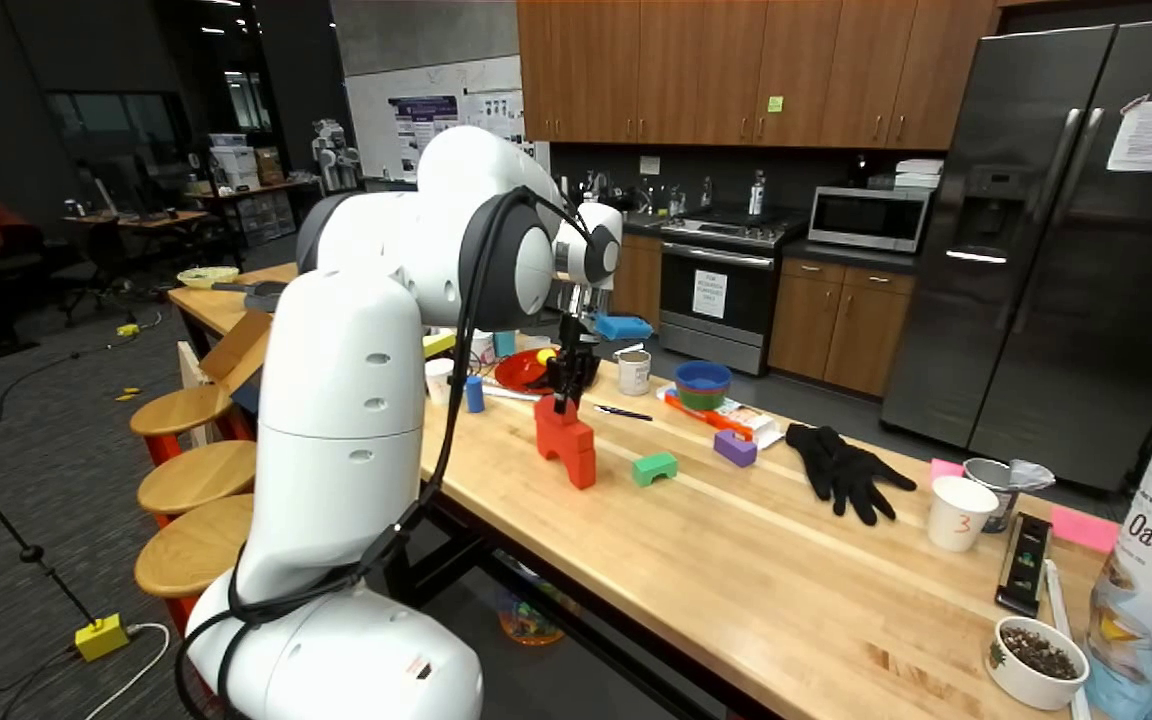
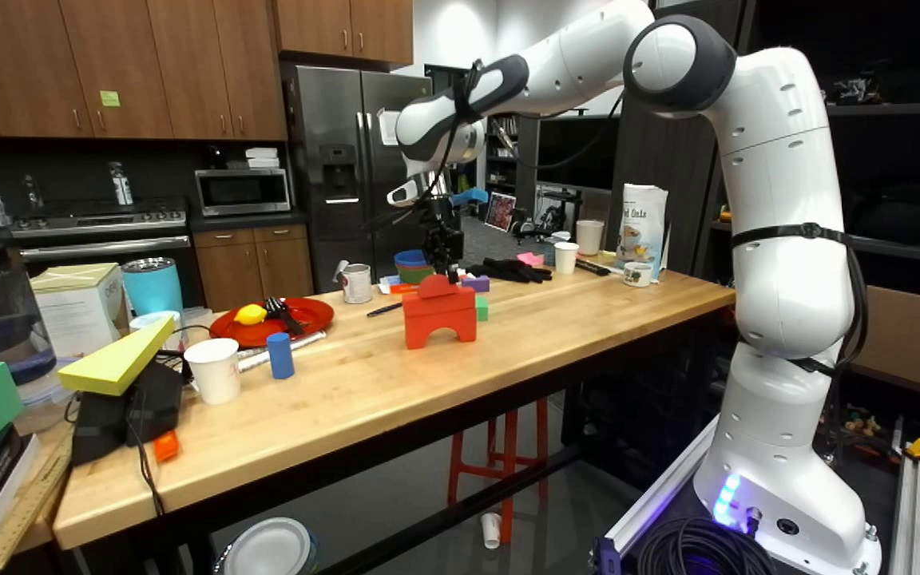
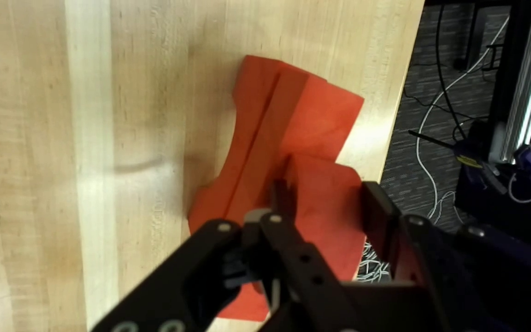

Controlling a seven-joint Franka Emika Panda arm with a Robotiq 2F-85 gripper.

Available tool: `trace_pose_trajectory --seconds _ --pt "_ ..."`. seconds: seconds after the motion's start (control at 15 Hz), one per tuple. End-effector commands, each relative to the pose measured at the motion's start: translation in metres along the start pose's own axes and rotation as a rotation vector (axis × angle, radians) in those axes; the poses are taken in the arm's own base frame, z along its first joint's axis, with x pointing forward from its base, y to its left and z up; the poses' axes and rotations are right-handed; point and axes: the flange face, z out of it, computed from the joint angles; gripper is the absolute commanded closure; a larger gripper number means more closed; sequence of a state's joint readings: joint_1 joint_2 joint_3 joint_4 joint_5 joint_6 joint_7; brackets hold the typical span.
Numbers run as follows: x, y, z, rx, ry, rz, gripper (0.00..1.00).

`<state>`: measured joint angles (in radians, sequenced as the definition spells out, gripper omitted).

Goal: Put the right orange block on the left orange block

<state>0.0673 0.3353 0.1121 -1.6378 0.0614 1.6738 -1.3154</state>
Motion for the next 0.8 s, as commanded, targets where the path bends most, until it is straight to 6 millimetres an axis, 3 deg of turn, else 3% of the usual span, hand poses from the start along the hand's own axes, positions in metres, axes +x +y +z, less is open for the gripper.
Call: trace_pose_trajectory --seconds 0.0,0.33,0.73 --pt "-0.0015 -0.0038 -0.0005 -0.003 0.006 0.025 0.31" --pt "-0.0031 -0.0049 -0.0005 0.002 0.006 0.035 0.01" --pt "-0.0062 -0.0069 -0.0017 0.004 0.012 0.059 0.00"
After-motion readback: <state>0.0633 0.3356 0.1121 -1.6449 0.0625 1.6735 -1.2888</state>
